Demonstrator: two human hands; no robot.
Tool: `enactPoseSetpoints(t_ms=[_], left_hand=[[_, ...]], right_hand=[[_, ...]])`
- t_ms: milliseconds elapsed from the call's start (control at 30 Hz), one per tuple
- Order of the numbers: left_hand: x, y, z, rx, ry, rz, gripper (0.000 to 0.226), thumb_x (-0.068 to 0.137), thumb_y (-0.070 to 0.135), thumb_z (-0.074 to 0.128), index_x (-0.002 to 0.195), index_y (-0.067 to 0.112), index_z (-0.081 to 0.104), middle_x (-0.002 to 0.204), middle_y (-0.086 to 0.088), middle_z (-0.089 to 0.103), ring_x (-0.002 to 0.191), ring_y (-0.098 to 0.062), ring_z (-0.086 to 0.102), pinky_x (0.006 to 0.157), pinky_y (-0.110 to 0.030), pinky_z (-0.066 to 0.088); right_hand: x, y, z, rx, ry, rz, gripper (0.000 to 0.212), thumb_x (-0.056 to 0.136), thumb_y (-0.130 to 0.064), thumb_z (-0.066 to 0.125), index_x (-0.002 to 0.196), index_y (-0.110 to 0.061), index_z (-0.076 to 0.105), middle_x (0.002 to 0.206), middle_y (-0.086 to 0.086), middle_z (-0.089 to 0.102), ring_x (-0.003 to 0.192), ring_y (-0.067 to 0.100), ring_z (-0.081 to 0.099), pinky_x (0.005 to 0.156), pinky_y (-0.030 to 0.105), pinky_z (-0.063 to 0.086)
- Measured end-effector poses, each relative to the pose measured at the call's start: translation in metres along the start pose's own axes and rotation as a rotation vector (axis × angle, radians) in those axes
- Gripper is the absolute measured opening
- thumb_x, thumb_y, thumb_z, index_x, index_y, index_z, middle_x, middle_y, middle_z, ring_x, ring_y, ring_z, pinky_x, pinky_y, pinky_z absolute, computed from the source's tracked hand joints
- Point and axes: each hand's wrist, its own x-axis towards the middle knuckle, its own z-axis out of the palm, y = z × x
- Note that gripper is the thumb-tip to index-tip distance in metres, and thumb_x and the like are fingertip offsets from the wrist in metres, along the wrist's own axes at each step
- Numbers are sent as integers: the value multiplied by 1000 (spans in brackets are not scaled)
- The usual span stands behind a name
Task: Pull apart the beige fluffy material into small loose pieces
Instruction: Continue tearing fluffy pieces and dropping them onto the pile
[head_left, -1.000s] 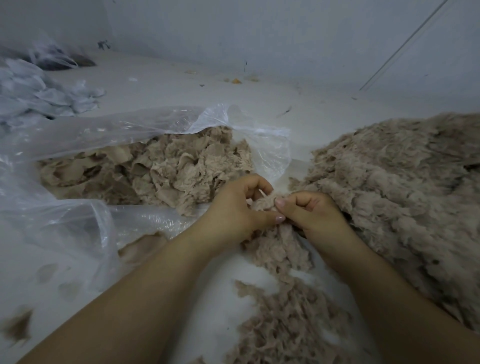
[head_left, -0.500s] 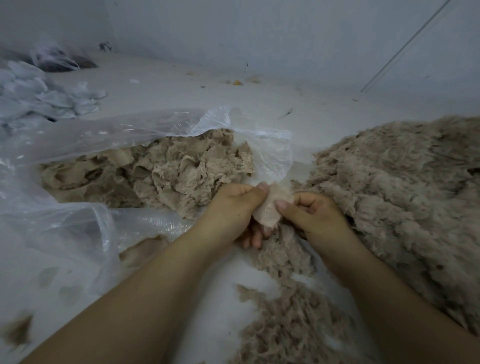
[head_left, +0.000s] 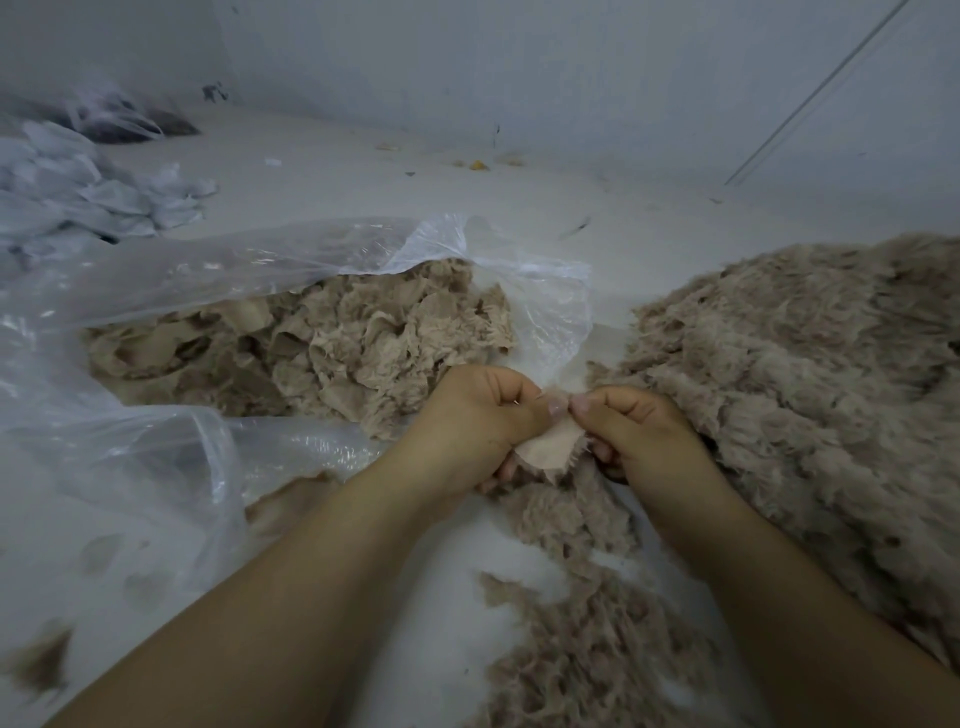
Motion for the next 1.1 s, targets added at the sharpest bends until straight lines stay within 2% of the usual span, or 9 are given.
enactPoseSetpoints(t_ms=[167,300,400,667,733,800,900,1000,1100], left_hand=[[0,3,-4,-74,-11,-32,21,90,17,67,75,3,64,39,0,45,28,-8,34,33,-14,24],[-2,5,-2,-26,-46,-35,25,87,19,71,65,12,64,41,-1,46,29,-9,35,34,-14,25],[-4,4,0,3,-31,-41,27,89,18,70,63,12,64,42,0,46,31,-10,35,35,-15,25],[-1,5,-2,-124,130,-12,23,88,9,69,65,7,69,44,-2,56,30,-7,39,34,-12,28],[1,8,-4,-133,286,79,25,87,6,69,62,11,66,48,0,60,33,-5,45,35,-12,34],[4,9,-17,34,580,229,20,84,7,71,67,15,63,54,5,59,42,-5,50,42,-18,41],[6,12,-46,707,933,389,18,78,3,62,72,18,56,61,6,53,53,-13,44,49,-26,32],[9,11,-64,1206,888,315,19,67,-5,61,66,11,51,61,-15,54,60,-28,43,55,-34,32],[4,9,-63,1329,682,10,3,74,9,60,75,12,59,82,-18,64,93,-37,56,81,-43,42]], right_hand=[[-1,-6,1,48,13,48,37,99,-9,48,62,-9,54,46,-1,36,37,3,26,37,15,23],[-4,-6,3,-7,-14,-6,21,95,-7,54,78,-1,65,44,-8,43,39,0,35,41,11,32],[-3,-6,3,5,16,0,22,94,-2,54,73,-1,62,44,-6,41,39,0,34,42,11,33],[0,-5,3,100,91,58,23,95,-1,53,72,-1,56,42,-7,41,34,-1,34,37,11,31],[1,-4,2,105,106,74,26,96,-3,54,70,-4,55,44,-4,39,34,2,29,35,14,27],[1,-3,1,88,98,72,25,95,-3,54,70,-5,55,44,-5,41,35,2,31,35,13,27],[0,-2,0,53,73,38,19,93,5,55,76,-4,58,45,-12,52,36,-3,44,40,7,34],[1,0,0,-9,41,32,25,89,12,55,74,-6,63,52,-1,51,39,0,38,41,10,34],[0,2,-2,-105,24,43,30,86,10,58,70,-14,67,58,4,51,48,7,40,46,14,37]])
